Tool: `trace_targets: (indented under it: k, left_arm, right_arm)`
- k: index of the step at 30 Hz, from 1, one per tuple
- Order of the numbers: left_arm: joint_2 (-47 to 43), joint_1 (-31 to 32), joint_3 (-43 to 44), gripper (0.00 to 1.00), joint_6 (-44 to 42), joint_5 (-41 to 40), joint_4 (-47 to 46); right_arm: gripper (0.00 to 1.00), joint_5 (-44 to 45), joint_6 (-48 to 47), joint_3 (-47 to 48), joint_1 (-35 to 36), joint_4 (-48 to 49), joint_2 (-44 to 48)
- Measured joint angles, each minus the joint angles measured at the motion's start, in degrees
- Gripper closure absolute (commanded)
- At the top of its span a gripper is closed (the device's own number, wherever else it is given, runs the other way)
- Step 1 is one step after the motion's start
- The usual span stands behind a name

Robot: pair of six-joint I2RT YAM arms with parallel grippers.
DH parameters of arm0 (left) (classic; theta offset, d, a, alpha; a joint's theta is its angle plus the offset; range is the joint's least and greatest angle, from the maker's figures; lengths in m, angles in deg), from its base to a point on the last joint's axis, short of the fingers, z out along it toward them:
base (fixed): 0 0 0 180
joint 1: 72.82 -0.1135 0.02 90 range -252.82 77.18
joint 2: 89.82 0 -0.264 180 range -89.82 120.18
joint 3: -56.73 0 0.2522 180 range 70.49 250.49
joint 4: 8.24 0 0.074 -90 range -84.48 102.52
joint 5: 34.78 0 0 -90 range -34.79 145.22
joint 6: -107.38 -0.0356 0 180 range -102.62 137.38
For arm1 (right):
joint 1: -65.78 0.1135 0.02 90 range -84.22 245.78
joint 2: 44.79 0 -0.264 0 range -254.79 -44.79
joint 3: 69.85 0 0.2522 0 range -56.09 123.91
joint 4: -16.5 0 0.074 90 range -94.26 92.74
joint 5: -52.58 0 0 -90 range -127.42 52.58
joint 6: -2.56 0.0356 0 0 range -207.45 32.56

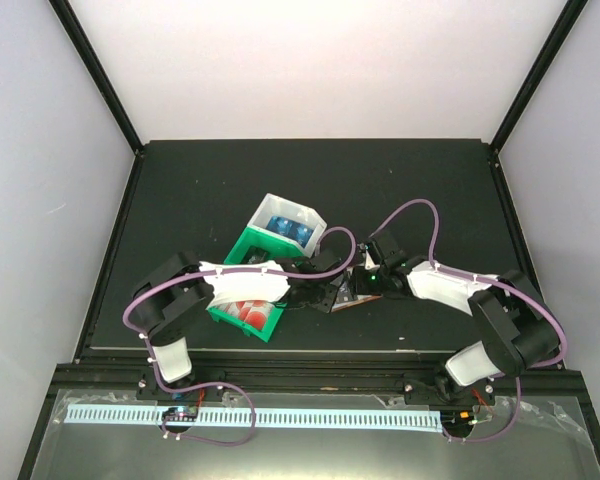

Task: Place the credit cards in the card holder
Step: Insert the credit card into the card holder.

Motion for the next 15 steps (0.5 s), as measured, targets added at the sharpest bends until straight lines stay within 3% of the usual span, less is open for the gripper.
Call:
trace_targets:
  k: [7, 15]
  left_arm:
    - [-2.4, 0.0, 0.0, 0.85, 1.2, -2.9, 0.1]
    - [-1.6, -0.1, 0.0, 0.89, 2.1, -4.9, 0.8]
  right_arm:
    - [0.8, 0.2, -0.9, 0.1, 0.1, -0.1, -0.3]
    - [0.82, 2.1, -0.6, 0.9, 0.8, -0.4, -0.8]
